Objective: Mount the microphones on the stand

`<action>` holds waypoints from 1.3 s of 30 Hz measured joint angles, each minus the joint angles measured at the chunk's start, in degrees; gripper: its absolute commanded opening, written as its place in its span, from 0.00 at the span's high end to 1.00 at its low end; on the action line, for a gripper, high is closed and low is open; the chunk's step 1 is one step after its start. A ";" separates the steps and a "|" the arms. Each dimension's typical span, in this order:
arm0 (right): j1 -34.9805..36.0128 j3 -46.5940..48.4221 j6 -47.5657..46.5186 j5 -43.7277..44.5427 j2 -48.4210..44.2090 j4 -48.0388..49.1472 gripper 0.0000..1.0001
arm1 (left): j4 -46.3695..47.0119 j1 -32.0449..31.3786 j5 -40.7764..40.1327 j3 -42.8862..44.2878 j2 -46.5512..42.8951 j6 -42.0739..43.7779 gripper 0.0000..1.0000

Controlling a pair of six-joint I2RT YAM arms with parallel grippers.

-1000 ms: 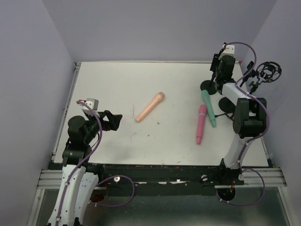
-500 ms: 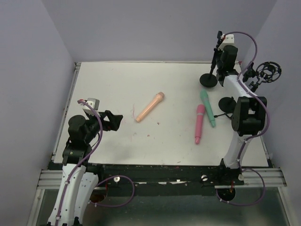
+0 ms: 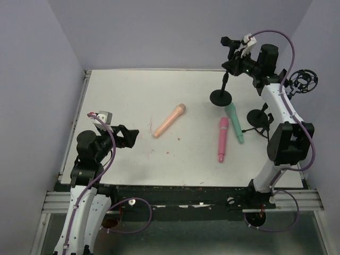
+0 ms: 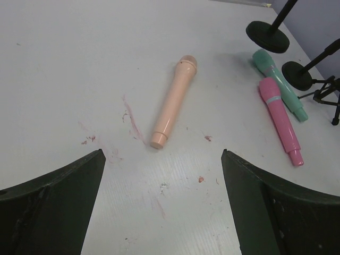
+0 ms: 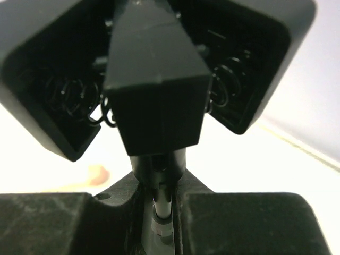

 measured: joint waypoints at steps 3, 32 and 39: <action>0.96 -5.88 -2.08 -10.95 -5.60 -3.93 0.81 | 0.35 0.00 0.22 0.00 -0.48 0.00 0.01; 22.84 -28.76 -18.64 -24.33 -13.14 -8.66 0.63 | 1.68 0.00 2.54 -0.11 -0.72 -0.02 0.01; 22.84 -32.37 -21.07 -23.74 -17.09 -8.68 0.32 | 1.99 0.00 3.10 -0.35 -0.31 -0.04 0.01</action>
